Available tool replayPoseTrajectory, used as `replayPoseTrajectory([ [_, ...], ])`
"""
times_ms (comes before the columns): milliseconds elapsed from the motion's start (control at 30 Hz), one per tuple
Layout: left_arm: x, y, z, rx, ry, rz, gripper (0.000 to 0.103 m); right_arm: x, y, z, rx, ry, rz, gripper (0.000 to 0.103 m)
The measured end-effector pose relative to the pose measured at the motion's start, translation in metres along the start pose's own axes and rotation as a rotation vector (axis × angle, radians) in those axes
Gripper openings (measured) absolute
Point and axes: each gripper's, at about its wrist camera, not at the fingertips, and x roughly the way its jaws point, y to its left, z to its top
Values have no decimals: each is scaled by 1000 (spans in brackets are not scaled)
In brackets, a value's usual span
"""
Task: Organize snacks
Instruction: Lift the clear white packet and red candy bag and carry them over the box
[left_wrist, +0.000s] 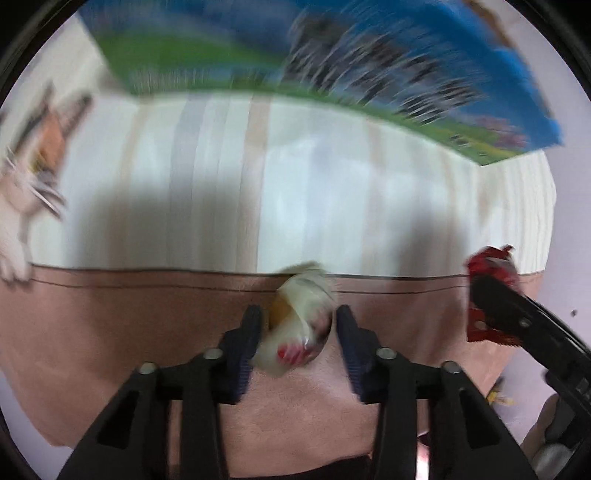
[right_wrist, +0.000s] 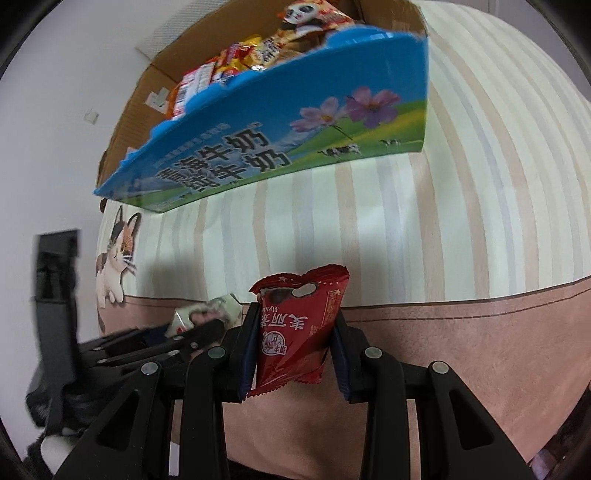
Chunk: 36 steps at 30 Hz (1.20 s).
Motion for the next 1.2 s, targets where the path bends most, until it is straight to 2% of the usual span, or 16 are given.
replayPoseTrajectory([
  [67,14,12,5,-48,30,-27,52,4,-3,0,23,8,10,37],
  [133,20,16,9,-54,40,-38,57,9,-7,0,41,13,13,37],
  [233,22,11,17,-49,49,-10,61,15,-10,-2,60,22,18,37],
  [333,25,11,21,-94,40,0,62,19,-12,-4,70,30,19,37],
  [400,30,-8,33,-115,24,9,62,21,-12,-5,74,33,22,37],
  [433,28,-8,33,-113,17,17,60,22,-11,-5,74,33,23,37],
  [500,20,-15,27,-74,0,55,49,22,-11,-5,72,33,26,37],
  [567,12,-20,25,-60,-22,75,33,20,-11,-4,71,27,26,37],
  [800,-14,-31,17,-70,-29,58,33,4,-14,-1,63,-2,48,37],
  [900,-35,-35,25,-72,-47,19,33,-7,-12,1,60,-21,64,37],
  [1033,-83,-49,28,-46,-101,-41,33,-30,-4,7,43,-51,98,37],
  [1200,-157,-72,46,4,-214,-116,33,-73,12,25,7,-125,147,37],
])
